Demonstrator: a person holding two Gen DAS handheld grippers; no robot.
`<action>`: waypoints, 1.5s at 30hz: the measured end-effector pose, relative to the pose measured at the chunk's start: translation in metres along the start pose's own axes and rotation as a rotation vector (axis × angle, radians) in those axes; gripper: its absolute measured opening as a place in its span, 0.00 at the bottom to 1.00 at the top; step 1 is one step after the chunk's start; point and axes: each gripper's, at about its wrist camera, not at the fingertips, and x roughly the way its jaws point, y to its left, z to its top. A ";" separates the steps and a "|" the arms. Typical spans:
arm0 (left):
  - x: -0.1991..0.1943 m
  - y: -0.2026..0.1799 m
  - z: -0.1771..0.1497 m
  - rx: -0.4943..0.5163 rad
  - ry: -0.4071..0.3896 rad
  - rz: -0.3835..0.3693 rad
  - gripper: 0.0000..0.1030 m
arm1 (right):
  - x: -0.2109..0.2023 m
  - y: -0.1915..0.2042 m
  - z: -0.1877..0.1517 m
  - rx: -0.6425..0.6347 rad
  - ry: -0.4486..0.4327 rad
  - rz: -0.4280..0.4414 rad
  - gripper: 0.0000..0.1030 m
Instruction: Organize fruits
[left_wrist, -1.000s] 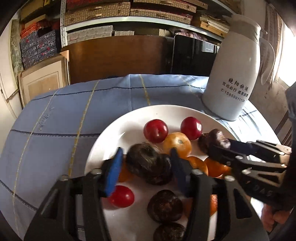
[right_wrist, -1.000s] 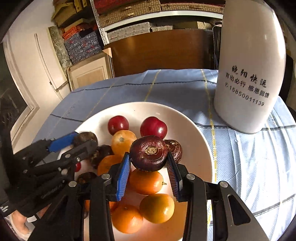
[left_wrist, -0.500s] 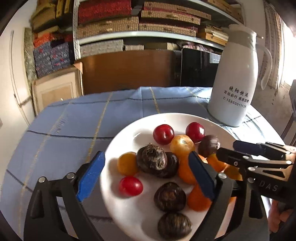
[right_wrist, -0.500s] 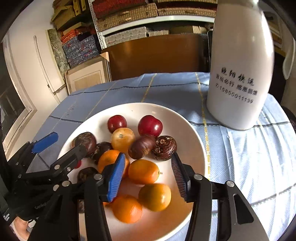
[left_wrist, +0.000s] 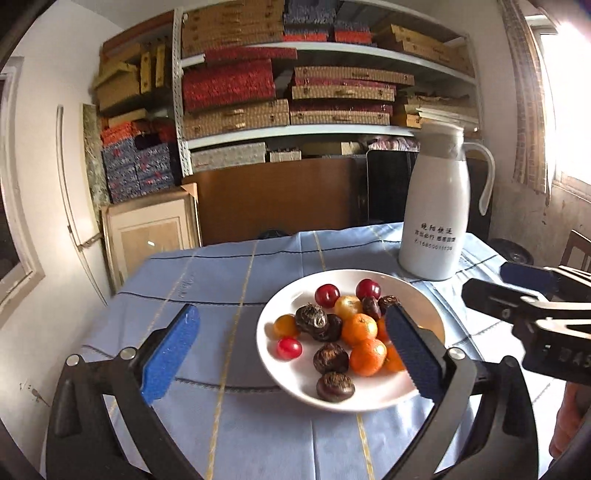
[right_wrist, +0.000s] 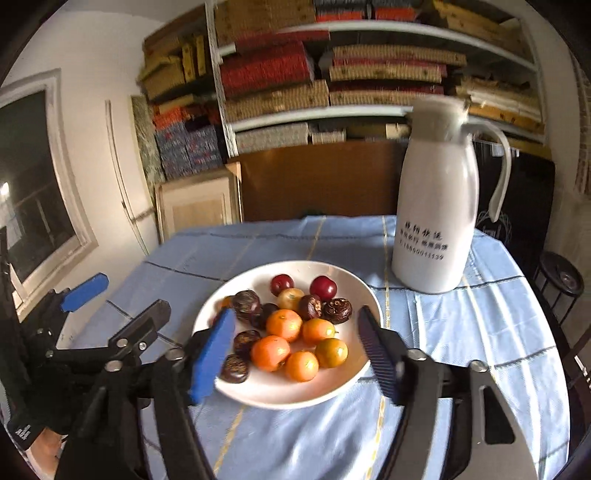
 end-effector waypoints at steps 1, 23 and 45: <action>-0.009 -0.001 -0.003 0.005 -0.002 0.003 0.95 | -0.007 0.003 -0.003 -0.003 -0.010 0.001 0.73; -0.024 -0.010 -0.090 -0.004 0.134 -0.061 0.96 | -0.034 -0.001 -0.092 0.068 -0.036 -0.007 0.91; -0.024 -0.014 -0.091 -0.004 0.135 -0.063 0.96 | -0.025 -0.008 -0.094 0.092 0.014 -0.023 0.92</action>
